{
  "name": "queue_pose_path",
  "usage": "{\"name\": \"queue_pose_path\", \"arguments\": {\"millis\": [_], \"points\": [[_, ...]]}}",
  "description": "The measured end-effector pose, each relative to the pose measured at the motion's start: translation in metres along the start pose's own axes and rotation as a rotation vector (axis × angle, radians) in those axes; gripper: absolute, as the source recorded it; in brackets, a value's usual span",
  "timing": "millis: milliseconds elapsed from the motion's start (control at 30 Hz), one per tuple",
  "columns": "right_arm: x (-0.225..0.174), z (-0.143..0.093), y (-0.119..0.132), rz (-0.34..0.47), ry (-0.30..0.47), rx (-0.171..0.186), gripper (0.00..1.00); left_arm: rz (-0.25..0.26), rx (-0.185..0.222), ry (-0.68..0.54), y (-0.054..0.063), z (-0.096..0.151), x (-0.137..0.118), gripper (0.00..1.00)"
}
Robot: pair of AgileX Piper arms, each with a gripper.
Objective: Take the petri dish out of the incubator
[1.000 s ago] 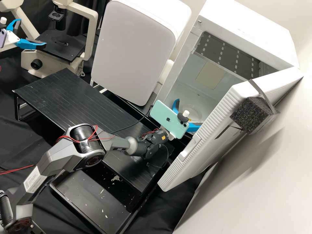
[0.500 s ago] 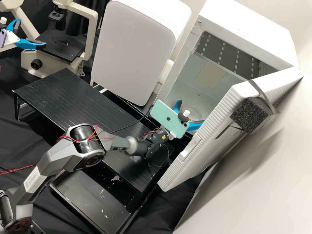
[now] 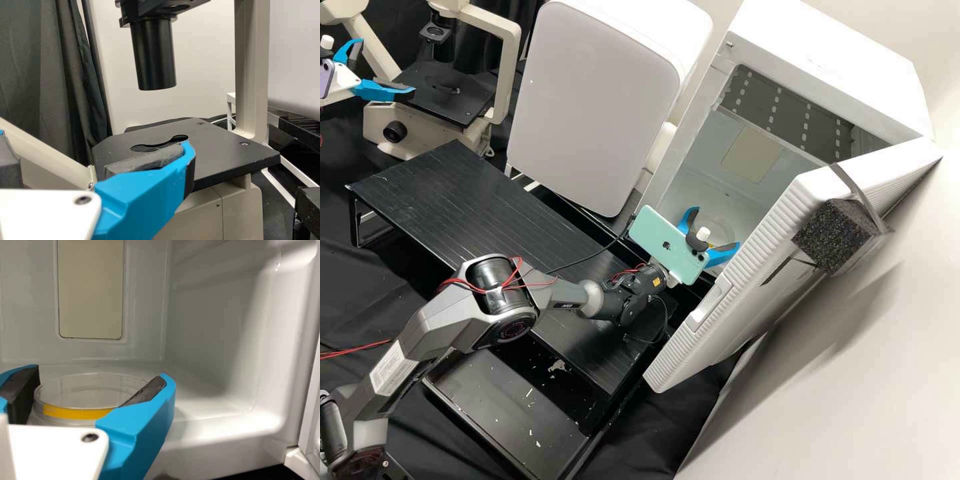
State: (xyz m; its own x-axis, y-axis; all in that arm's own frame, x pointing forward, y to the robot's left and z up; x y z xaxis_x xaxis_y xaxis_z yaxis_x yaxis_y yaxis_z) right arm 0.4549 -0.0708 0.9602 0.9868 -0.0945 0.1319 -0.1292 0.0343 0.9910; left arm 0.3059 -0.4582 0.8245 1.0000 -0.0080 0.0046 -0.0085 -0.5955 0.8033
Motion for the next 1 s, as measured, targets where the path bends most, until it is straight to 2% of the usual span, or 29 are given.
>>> {"name": "queue_pose_path", "arguments": {"millis": [533, 800, 1000], "points": [[-0.007, 0.001, -0.002, 0.007, 0.023, 0.007, 0.00, 0.000, 0.000, 0.000, 0.000, 0.000, 0.000, 1.00], [-0.038, 0.001, 0.004, 0.018, 0.019, 0.019, 0.00, 0.000, 0.000, 0.000, 0.000, 0.000, 0.000, 1.00], [-0.071, -0.003, 0.018, 0.052, 0.066, 0.013, 0.00, 0.000, 0.000, 0.000, 0.000, 0.000, 0.000, 1.00]]}}
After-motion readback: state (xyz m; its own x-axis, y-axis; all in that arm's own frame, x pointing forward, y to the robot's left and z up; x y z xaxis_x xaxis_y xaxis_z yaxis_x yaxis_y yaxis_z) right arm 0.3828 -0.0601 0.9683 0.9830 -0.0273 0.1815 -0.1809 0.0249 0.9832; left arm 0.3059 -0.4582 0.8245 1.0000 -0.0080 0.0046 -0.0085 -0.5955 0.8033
